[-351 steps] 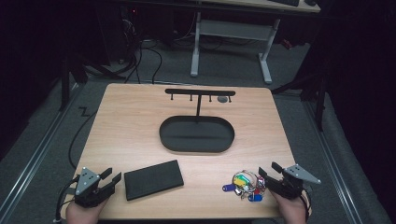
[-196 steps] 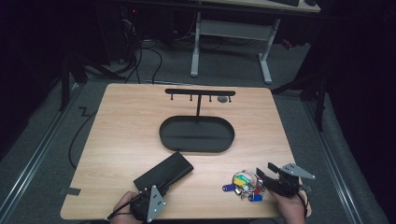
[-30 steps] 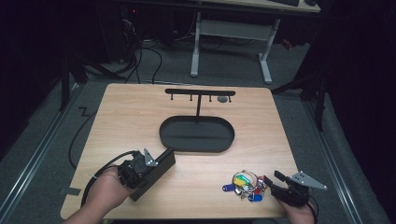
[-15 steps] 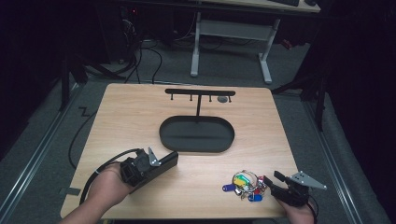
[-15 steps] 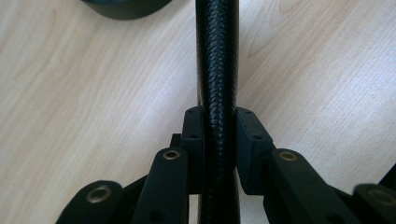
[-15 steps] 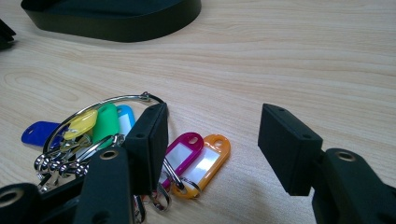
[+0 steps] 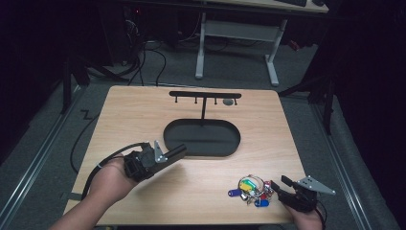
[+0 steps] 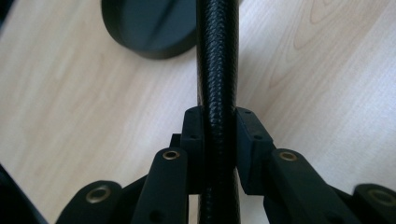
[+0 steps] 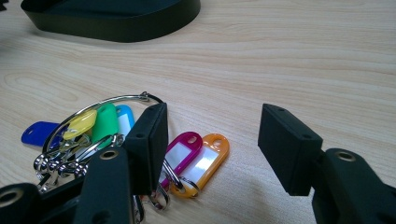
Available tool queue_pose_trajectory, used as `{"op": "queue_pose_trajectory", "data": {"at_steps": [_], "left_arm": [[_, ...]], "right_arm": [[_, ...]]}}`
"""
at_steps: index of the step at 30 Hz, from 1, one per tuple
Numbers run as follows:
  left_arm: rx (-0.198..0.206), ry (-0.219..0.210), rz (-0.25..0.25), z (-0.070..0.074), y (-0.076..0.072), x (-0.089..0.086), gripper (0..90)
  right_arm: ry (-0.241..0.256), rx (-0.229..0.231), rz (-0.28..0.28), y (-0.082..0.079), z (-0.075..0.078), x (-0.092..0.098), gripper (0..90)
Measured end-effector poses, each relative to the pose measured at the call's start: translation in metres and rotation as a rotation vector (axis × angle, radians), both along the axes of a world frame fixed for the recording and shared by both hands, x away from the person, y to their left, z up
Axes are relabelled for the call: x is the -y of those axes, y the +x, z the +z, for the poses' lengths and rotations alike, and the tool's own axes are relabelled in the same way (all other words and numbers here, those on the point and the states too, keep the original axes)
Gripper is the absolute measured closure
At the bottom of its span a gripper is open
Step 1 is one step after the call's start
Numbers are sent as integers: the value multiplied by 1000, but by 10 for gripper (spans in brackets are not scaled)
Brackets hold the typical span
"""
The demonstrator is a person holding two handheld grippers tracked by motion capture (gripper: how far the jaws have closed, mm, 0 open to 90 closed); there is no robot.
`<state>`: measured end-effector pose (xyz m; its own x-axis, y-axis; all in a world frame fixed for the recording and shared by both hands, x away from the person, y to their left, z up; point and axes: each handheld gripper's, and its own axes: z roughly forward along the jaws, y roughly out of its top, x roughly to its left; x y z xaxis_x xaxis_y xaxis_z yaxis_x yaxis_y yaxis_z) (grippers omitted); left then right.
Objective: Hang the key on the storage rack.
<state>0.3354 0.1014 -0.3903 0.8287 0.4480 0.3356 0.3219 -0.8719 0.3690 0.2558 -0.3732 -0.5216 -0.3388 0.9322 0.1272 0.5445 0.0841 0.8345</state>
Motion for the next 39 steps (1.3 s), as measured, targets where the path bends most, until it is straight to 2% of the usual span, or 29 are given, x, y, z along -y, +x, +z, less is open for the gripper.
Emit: {"op": "queue_pose_trajectory", "data": {"at_steps": [6, 10, 18, 21, 30, 36, 39], "left_arm": [[42, 8, -39, 6, 0, 14, 756], [54, 2, -69, 9, 2, 22, 756], [90, 29, -124, 11, 8, 39, 755], [117, 32, -152, 10, 13, 44, 755], [146, 26, -183, 9, 27, 60, 755], [177, 38, -215, 9, 35, 73, 755], [207, 49, -231, 9, 39, 78, 755]], "right_arm": [[-2, 5, 4, 1, 1, 0, 432], [-3, 4, 6, 1, 0, -1, 432], [2, 7, 6, 1, 1, 0, 433], [4, 5, 9, 2, 1, -1, 433], [8, 3, 11, 4, 0, -2, 433], [11, 4, 9, 4, 1, -1, 433], [12, 2, 8, 4, 0, -1, 432]]}}
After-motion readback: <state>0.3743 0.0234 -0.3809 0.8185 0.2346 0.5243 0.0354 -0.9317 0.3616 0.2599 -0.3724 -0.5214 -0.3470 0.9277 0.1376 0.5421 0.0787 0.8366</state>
